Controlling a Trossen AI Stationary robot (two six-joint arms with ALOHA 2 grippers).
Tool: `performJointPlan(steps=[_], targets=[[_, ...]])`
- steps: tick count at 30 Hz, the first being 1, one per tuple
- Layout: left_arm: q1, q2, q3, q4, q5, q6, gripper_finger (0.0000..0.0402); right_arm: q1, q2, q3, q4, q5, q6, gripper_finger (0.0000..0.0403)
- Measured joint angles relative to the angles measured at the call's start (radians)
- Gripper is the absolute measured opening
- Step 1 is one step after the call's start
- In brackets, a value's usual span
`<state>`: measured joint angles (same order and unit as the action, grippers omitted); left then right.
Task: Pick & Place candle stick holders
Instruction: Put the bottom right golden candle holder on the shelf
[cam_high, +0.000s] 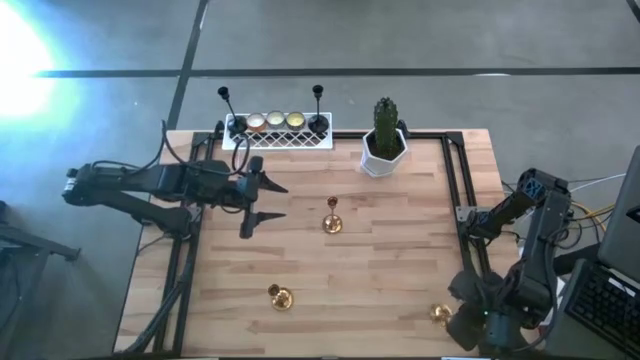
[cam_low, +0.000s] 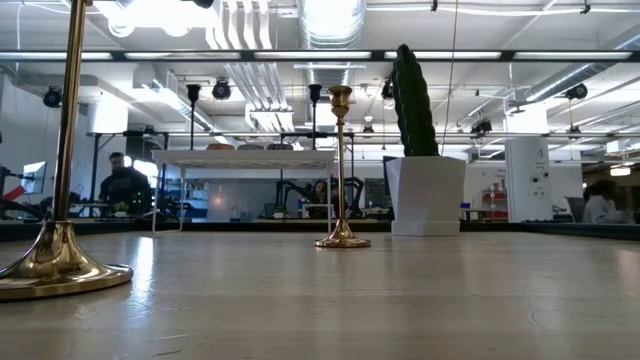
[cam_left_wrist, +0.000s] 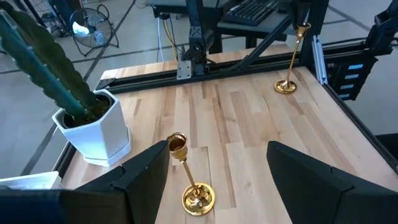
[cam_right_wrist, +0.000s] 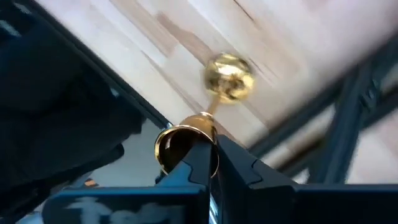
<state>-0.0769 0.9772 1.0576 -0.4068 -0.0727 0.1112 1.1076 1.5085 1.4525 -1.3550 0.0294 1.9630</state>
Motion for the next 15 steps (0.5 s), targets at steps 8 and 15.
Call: performJointPlan(steps=[8,15], targets=[[0.000,-0.015,-0.006,-0.003,0.000,0.016,0.0275,-0.016,-0.050,0.021,-0.037,0.382,-0.205,0.0008],[0.000,-0.013,-0.054,0.014,0.013,0.024,0.0275,-0.175,-0.101,0.017,-0.003,0.412,-0.533,0.0008]])
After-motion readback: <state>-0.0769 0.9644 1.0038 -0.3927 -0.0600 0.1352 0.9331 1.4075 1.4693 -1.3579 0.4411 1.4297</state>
